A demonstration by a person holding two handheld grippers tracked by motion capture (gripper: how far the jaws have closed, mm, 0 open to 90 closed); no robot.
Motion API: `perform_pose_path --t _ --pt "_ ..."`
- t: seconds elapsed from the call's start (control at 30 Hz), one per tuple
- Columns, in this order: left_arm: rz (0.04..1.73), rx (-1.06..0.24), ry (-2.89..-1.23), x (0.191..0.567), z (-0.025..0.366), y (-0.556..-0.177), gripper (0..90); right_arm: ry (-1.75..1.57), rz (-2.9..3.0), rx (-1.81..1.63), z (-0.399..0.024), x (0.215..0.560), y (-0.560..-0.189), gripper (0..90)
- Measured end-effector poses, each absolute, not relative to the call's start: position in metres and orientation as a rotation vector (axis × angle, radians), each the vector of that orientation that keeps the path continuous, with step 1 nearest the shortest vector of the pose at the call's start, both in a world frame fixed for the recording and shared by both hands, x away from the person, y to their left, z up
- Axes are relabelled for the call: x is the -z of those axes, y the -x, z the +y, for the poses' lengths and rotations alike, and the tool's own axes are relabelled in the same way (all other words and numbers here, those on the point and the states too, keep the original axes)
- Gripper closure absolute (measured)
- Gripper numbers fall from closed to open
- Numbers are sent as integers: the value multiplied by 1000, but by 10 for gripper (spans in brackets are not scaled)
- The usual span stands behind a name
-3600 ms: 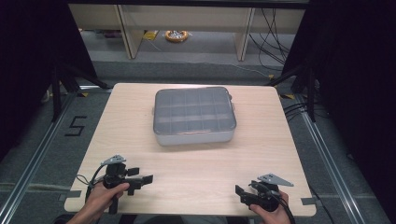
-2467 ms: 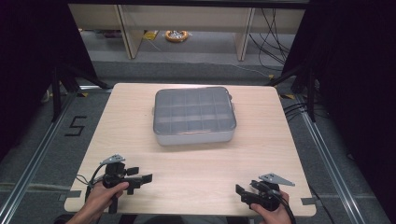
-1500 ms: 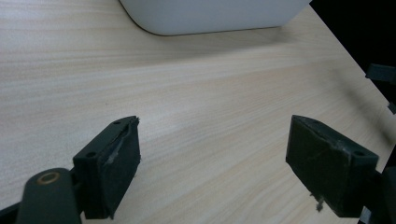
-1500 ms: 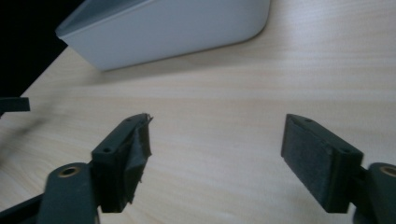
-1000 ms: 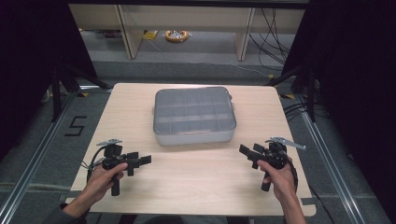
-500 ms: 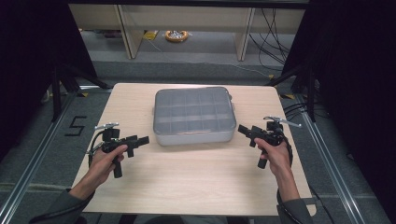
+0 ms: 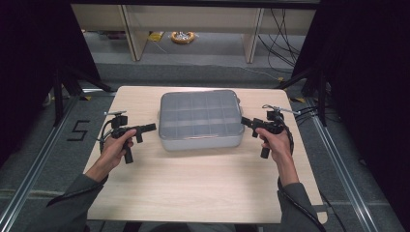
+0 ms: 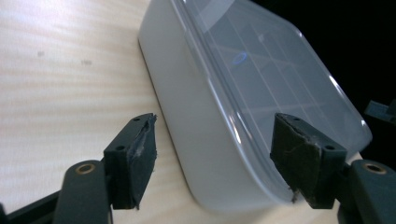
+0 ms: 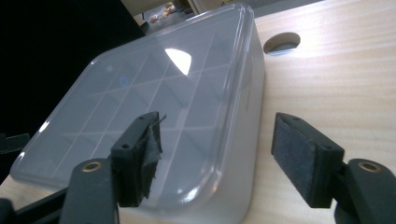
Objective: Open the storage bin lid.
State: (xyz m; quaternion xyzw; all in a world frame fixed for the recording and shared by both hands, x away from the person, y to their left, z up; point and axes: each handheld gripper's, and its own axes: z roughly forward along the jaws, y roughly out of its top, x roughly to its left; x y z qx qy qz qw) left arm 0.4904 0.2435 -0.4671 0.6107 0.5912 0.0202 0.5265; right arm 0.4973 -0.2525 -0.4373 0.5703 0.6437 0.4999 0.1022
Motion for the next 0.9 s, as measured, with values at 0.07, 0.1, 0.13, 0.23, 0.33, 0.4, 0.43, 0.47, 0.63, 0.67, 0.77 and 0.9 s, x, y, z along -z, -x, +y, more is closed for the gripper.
perform_pose_path --t 0.07,0.1,0.13,0.23,0.33,0.4,0.43,0.47,0.63,0.67,0.77,0.9 --pt "1412 -43 -1455 464 243 -501 335 -1741 1881 -1483 -247 431 -503 360" --pt "1418 -34 -1450 463 242 -505 345 -1690 1882 -1473 -249 431 -508 360" --pt "1430 -28 -1445 462 241 -508 347 -1783 1858 -1478 -245 427 -508 363" --pt "1450 -39 -1437 461 237 -518 374 -1768 1841 -1495 -245 426 -515 373" --pt "1455 -24 -1427 461 235 -525 405 -1776 1851 -1465 -242 425 -519 376" --pt "1466 -4 -1412 462 232 -535 443 -1744 1859 -1448 -243 428 -529 395" --pt "1459 -2 -1423 463 231 -538 452 -1744 1860 -1437 -243 429 -531 398" --pt "1458 -1 -1424 463 230 -540 457 -1762 1857 -1433 -242 429 -533 404" --pt "1471 41 -1414 464 225 -546 470 -1845 1824 -1467 -238 431 -539 405" --pt "1474 24 -1426 463 224 -548 470 -1815 1821 -1475 -239 432 -541 406" --pt "1487 31 -1430 465 220 -552 470 -1849 1812 -1455 -240 435 -547 407" --pt "1496 34 -1435 467 218 -555 469 -1867 1803 -1456 -240 440 -551 412"
